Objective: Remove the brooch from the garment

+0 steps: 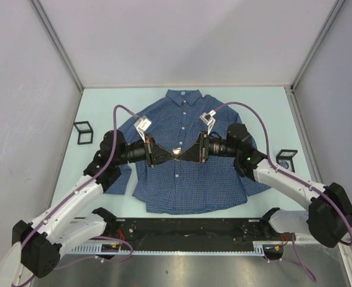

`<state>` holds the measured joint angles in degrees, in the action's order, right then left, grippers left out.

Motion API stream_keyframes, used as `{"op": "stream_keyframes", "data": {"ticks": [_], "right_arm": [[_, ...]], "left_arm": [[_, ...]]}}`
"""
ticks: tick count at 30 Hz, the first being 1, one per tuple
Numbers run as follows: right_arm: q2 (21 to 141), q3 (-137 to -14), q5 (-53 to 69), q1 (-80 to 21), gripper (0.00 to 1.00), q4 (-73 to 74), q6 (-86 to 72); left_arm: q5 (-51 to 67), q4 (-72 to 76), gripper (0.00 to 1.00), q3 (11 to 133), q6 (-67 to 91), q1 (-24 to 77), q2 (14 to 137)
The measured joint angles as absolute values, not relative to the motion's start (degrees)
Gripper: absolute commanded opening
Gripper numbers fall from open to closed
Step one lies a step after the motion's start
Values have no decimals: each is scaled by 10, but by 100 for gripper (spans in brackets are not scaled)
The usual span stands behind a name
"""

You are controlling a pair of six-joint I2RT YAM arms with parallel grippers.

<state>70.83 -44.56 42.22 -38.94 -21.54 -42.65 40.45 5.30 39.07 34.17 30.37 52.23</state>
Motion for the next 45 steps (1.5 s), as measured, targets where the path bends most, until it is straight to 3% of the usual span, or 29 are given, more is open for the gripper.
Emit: {"op": "stream_keyframes", "data": {"ticks": [7,13,25,33,43,45], "right_arm": [[711,-443,467,-381,21,-217,-423],[710,-442,493,-369,14,-211,-418],[711,-442,500,-370,12,-241,-473],[686,-441,427,-388,22,-216,-474],[641,-439,279,-428,29,-182,-449],[636,-439,264,-432,35,-182,-446]], "left_arm": [[449,42,0,400,325,304,539],[475,59,0,400,333,305,552],[476,61,0,400,313,307,528],[443,60,0,400,330,308,520],[405,86,0,391,397,307,515],[405,85,0,391,402,308,512]]}}
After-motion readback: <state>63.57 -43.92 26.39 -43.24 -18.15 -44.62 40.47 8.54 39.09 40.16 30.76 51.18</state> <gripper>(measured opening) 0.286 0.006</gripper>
